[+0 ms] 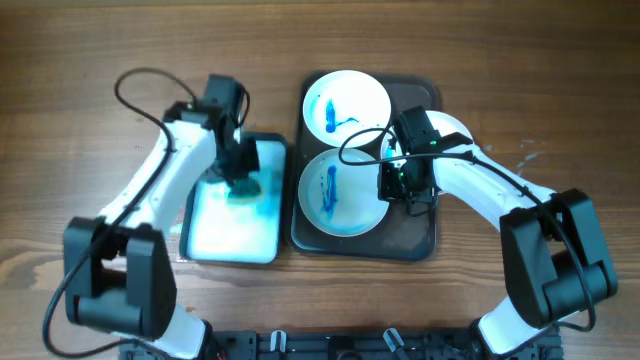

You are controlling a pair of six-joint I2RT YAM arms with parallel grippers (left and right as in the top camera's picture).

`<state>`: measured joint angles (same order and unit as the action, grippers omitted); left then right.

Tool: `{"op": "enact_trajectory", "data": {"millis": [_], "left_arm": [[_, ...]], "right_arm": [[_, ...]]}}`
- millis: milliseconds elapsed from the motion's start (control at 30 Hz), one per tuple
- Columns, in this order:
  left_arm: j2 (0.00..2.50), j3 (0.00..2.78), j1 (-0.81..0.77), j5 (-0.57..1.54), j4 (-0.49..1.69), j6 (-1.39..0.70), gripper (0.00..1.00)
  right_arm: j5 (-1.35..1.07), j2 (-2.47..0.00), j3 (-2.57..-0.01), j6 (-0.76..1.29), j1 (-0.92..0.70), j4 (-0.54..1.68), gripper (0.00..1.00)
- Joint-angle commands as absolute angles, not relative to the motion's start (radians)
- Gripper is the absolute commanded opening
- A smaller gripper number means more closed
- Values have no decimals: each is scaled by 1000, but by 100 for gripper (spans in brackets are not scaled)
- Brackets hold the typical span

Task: Clean dirty plates on tray and stack at the side
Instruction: 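Carry the sponge with the left gripper onto the held lower plate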

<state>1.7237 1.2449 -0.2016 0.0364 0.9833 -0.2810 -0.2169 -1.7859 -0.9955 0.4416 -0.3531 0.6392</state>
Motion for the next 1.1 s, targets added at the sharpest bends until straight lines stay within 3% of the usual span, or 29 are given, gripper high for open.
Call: {"op": "enact_trajectory", "data": {"millis": [0, 100, 233, 433, 533, 600, 667, 733, 833, 900, 1067], "left_arm": [[1629, 1365, -239, 188, 1002, -245, 4], [1627, 1362, -314, 217, 956, -286, 4], [1755, 1339, -482, 216, 804, -300, 4], [2026, 1339, -573, 255, 652, -329, 4], [2080, 1339, -585, -1, 673, -329, 4], [2080, 1339, -582, -281, 699, -316, 4], [2080, 1339, -579, -348, 686, -266, 4], [2080, 1339, -581, -179, 673, -234, 4], [2104, 1339, -588, 329, 601, -235, 4], [2125, 1339, -595, 559, 583, -235, 4], [2129, 1339, -604, 684, 646, -195, 4]], "right_arm": [[-28, -1816, -981, 604, -348, 683, 4], [-5, -1816, -981, 688, -348, 714, 4], [-54, -1816, -981, 490, -348, 680, 4], [-61, -1816, -981, 471, -348, 674, 4], [-61, -1816, -981, 472, -348, 671, 4], [-61, -1816, -981, 472, -348, 671, 4], [-61, -1816, -981, 472, -348, 669, 4], [-61, -1816, -981, 472, -348, 665, 4], [-62, -1816, -981, 474, -348, 667, 4], [-61, -1816, -981, 474, -348, 669, 4], [-61, -1816, -981, 474, -348, 670, 4]]}}
